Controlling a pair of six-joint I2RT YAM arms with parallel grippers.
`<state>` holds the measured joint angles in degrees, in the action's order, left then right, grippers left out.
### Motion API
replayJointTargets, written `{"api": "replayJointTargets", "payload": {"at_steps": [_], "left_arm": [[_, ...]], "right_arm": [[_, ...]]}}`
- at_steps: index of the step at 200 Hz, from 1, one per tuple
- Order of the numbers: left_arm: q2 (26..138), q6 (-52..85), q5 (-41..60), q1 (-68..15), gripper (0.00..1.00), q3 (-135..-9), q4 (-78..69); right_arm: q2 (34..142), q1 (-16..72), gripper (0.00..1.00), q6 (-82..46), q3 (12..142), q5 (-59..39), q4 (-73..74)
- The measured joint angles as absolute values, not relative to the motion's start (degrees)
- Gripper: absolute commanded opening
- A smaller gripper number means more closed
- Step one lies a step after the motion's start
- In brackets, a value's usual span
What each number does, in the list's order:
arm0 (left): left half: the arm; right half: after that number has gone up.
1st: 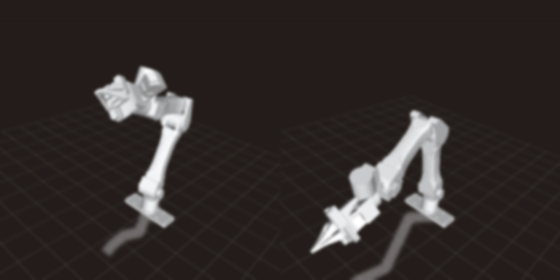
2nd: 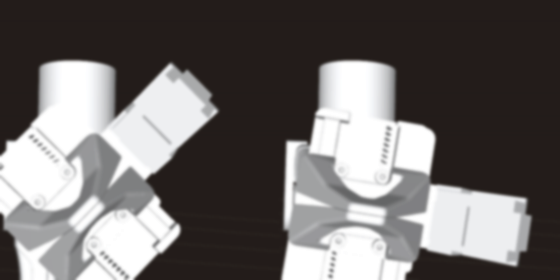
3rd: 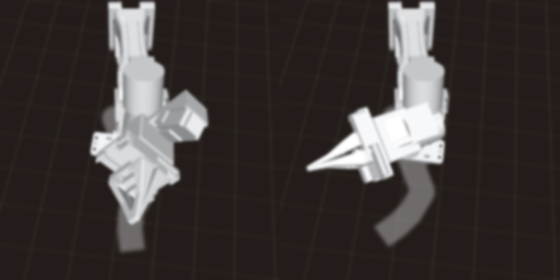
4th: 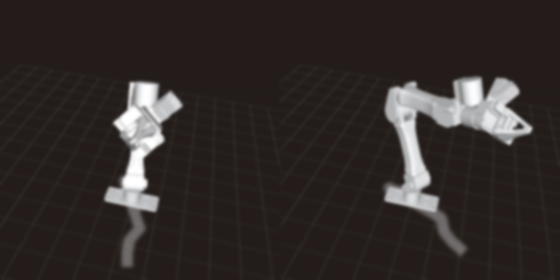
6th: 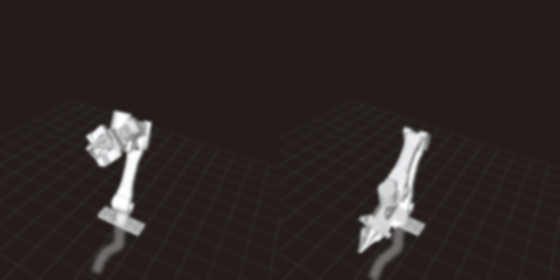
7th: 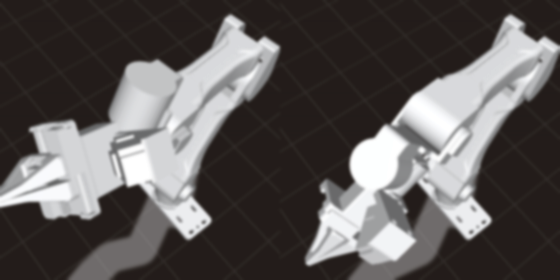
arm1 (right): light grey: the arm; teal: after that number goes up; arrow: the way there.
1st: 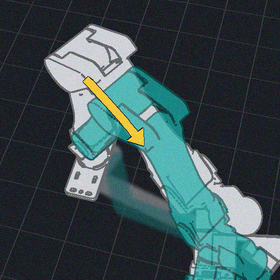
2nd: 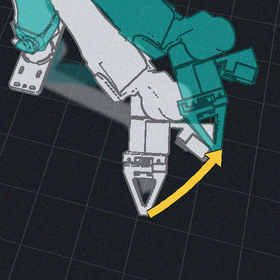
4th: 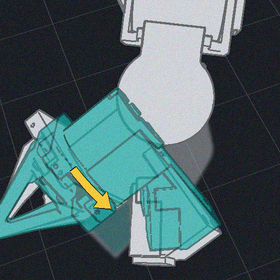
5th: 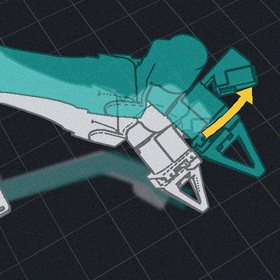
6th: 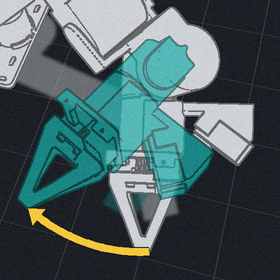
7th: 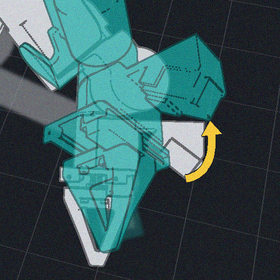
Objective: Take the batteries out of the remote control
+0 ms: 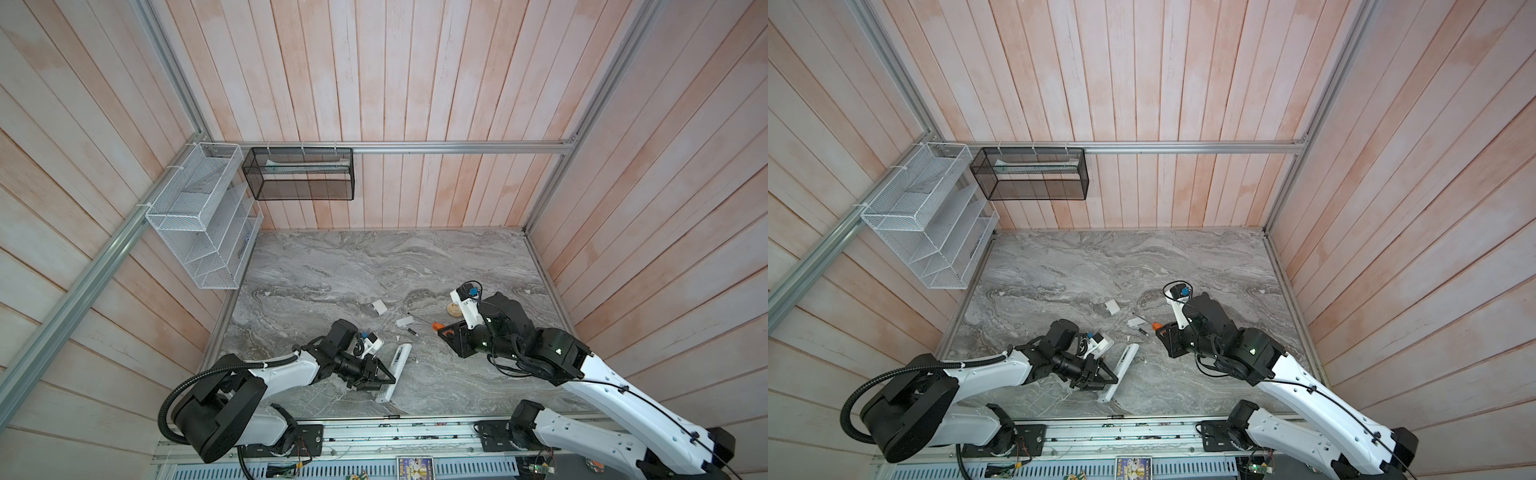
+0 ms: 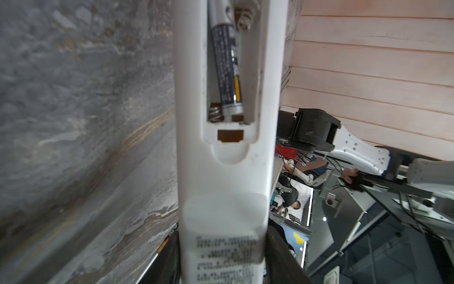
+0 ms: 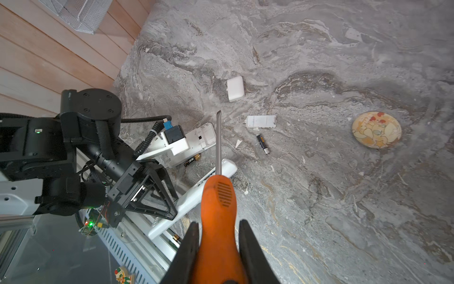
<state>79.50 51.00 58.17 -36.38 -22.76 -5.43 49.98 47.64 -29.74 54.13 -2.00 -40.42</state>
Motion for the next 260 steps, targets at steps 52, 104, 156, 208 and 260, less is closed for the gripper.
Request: {"api": "replayJointTargets", "payload": {"at_steps": [52,104,156,208,260], "left_arm": [[83.4,67.48,64.27,-35.22,0.31,-19.97,-29.3],[90.89,88.99,63.61,-34.76,0.35,-12.23,-61.82],[99.96,103.37,58.81,-34.94,0.36,-11.09,-84.6],[102.85,103.92,58.0,-34.94,0.37,-12.82,-86.56],[93.14,87.68,58.85,-34.94,0.39,-16.97,-61.91]], "right_arm": [[50.83,44.27,0.0,-26.41,42.3,0.78,-30.17],[51.88,41.85,0.0,-22.26,29.63,3.86,-12.86],[55.37,40.03,0.0,-22.61,19.18,4.75,0.93],[56.97,40.01,0.44,-23.7,18.26,4.01,4.75],[56.77,40.01,0.64,-24.4,18.33,3.53,4.43]]}}
